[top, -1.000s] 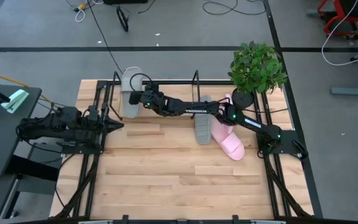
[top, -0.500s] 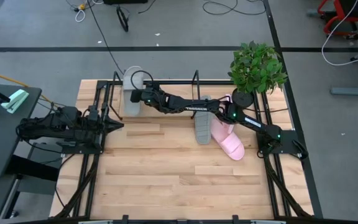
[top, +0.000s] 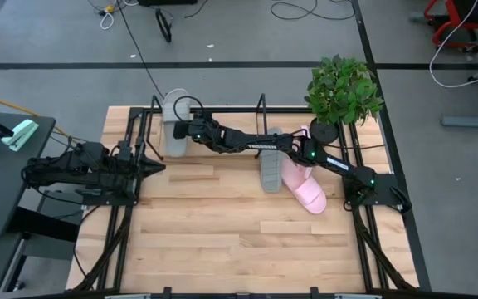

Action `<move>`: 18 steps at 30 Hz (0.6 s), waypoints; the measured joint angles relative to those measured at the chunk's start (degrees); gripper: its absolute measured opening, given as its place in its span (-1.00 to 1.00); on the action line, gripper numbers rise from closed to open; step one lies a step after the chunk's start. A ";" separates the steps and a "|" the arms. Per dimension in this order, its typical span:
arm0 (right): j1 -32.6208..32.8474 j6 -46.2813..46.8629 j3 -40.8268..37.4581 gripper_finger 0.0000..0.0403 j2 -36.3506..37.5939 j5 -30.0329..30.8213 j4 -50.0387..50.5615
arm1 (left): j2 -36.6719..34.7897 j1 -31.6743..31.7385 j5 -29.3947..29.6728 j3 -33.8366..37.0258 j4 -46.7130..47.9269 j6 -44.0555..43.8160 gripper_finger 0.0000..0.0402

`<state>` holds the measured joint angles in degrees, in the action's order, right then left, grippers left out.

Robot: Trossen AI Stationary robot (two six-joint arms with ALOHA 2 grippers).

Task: Pick and place slides into the shelf
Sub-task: Put the bottom gray slippers on the shelf

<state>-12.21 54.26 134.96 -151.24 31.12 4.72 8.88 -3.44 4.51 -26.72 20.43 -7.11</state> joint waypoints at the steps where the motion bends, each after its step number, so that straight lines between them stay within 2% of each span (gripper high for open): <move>1: 0.04 -0.02 0.00 -0.85 0.00 -0.03 0.20 | 0.00 0.00 -0.02 0.00 0.00 0.00 -0.89; 8: 0.33 1.21 0.00 -0.85 -0.02 -2.23 1.03 | 0.00 0.00 0.00 0.00 0.00 0.04 -0.94; 18: -0.42 3.20 0.00 -0.86 -0.04 -5.32 2.51 | 0.00 0.00 0.00 0.00 0.47 0.33 -0.86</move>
<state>-12.63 57.46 134.96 -151.28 25.80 7.23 8.88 -3.44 4.51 -26.72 20.90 -6.79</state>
